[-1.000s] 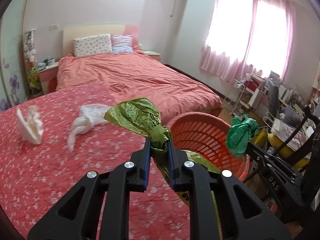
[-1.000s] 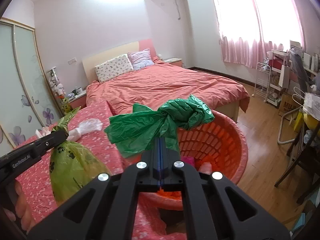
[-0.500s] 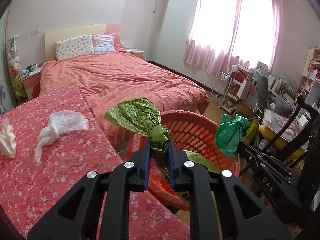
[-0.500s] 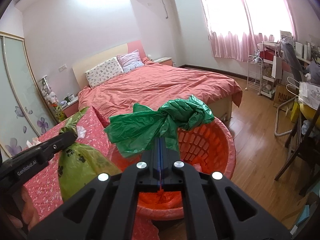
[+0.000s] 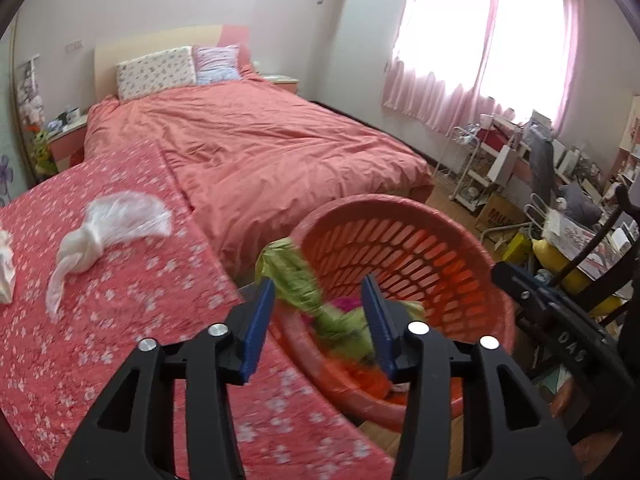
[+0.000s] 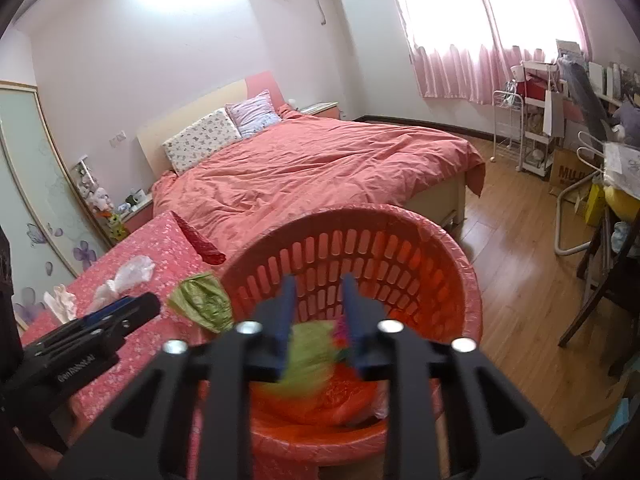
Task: Collect trash
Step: 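Open both tools over the basket to drop the green bags, then grasp the white tissue with the left tool while the right tool grasps the clear bag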
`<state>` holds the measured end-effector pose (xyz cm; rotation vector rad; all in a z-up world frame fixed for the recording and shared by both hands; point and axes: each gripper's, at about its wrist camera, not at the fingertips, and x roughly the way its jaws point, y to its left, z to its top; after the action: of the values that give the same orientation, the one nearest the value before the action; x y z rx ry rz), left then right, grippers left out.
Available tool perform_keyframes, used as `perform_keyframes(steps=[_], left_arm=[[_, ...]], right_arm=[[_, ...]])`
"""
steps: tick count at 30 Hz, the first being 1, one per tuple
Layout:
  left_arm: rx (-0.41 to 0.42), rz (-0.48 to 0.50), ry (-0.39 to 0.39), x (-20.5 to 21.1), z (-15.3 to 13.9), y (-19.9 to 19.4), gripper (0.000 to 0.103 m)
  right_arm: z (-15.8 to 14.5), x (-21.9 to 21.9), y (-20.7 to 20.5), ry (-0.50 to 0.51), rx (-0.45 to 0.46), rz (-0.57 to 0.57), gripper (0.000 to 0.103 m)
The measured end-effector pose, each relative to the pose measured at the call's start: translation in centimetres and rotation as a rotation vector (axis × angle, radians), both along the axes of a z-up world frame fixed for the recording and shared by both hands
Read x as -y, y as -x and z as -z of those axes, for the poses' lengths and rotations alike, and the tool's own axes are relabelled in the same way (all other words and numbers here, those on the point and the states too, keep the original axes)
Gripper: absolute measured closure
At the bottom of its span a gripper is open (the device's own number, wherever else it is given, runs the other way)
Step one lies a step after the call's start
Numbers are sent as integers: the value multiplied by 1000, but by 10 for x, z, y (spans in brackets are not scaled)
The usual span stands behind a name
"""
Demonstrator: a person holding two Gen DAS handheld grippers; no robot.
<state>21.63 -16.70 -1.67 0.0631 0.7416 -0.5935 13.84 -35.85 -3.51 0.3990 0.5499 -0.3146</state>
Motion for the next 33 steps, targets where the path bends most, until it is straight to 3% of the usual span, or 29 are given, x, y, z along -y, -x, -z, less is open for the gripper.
perform_keyframes(steps=[4,9,13,19,25,29,31,33], left_arm=[[13,-59,-27,-26,2,-1,42],[22,-189,-46,-77,1,-13,25],[17,-305,-65,-119,-1,-24,20],[63,-512,-137,-188,-9,-43,20],[28,-706,-64,-260,-15,-80,20],[0,-733,-36,-275,-14,-101,25],[-9,-731,-60,-273,-12,-112,30],[-29,-724,-95,-271,-8,-120,42]], right_arm=[[-2,-8,2,56,-1,10,44],[-5,-17,0,84,-2,-6,36],[-8,-32,-4,113,-3,-26,27],[-16,-61,-10,179,4,-65,18],[-17,-85,-22,211,7,-109,17],[-13,-98,-32,210,-6,-141,17],[-11,-105,-38,213,-13,-160,17],[-10,-111,-42,217,-17,-174,17]])
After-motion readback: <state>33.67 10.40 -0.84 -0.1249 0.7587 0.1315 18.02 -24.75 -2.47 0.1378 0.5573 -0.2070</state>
